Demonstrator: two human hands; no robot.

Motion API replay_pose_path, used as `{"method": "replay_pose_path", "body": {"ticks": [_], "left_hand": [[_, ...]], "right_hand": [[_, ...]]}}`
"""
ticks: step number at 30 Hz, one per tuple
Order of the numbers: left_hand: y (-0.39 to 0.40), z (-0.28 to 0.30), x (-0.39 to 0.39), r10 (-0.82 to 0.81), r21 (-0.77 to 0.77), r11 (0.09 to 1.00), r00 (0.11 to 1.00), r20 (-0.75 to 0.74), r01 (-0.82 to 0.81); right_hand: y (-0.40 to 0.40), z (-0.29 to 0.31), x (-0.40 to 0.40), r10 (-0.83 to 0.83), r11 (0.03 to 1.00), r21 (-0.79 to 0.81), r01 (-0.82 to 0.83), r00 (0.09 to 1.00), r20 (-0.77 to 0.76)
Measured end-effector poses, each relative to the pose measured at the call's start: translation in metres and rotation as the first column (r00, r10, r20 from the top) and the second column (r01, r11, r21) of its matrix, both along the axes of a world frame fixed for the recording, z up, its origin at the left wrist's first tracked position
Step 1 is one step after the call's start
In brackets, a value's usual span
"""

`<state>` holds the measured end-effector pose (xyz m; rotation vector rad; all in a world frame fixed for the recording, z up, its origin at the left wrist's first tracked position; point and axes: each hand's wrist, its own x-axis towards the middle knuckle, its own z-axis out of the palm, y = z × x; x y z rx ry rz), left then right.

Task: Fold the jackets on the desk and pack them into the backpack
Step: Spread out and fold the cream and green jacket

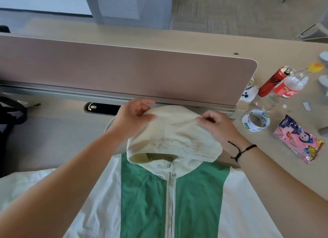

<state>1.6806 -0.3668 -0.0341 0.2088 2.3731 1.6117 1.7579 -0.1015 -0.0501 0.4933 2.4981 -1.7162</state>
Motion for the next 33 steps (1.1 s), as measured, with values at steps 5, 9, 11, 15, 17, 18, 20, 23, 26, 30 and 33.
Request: {"method": "replay_pose_path", "body": {"ticks": [5,9,11,15,17,18,20,23,26,30,33], "left_hand": [[-0.003,0.019,0.035,-0.102,-0.140,0.987,0.976,-0.190,0.076],[-0.019,0.001,0.056,-0.296,-0.425,0.857,0.953,0.060,0.293],[-0.022,-0.001,0.066,-0.377,-0.583,0.733,0.923,0.081,0.350],[-0.023,0.004,0.079,-0.416,-0.701,0.676,0.903,-0.108,0.227],[-0.025,0.002,0.086,-0.449,-0.693,0.701,0.860,-0.243,0.171],[-0.026,0.000,0.092,-0.456,-0.663,0.731,0.837,-0.303,0.158],[-0.030,-0.002,0.111,-0.452,-0.592,0.793,0.789,-0.415,0.143],[-0.046,-0.007,0.151,-0.484,-0.558,0.808,0.754,-0.444,0.190],[-0.074,-0.012,0.188,-0.680,-0.655,0.605,0.722,-0.129,0.453],[-0.088,-0.023,0.211,-0.683,-0.625,0.430,0.687,0.246,0.652],[-0.078,-0.041,0.217,-0.584,-0.659,0.578,0.808,0.078,0.481]], "right_hand": [[-0.002,0.023,0.027,0.173,0.985,0.003,-0.173,0.985,-0.005],[-0.009,0.037,0.052,0.258,0.966,0.025,-0.259,0.966,0.016],[-0.013,0.044,0.061,0.298,0.954,0.023,-0.298,0.954,0.028],[-0.019,0.053,0.073,0.390,0.877,0.172,-0.450,0.872,0.295],[-0.022,0.053,0.074,0.401,0.769,0.357,-0.531,0.834,0.379],[-0.024,0.054,0.078,0.405,0.710,0.457,-0.536,0.841,0.358],[-0.034,0.055,0.092,0.394,0.649,0.610,-0.455,0.887,0.243],[-0.051,0.043,0.136,0.463,0.633,0.670,-0.387,0.883,0.073],[-0.066,0.019,0.185,0.604,0.512,0.528,-0.678,0.721,0.340],[-0.073,-0.001,0.217,0.627,0.660,0.105,-0.744,0.623,0.469],[-0.073,-0.023,0.215,0.387,0.843,0.308,-0.441,0.895,0.222]]}}
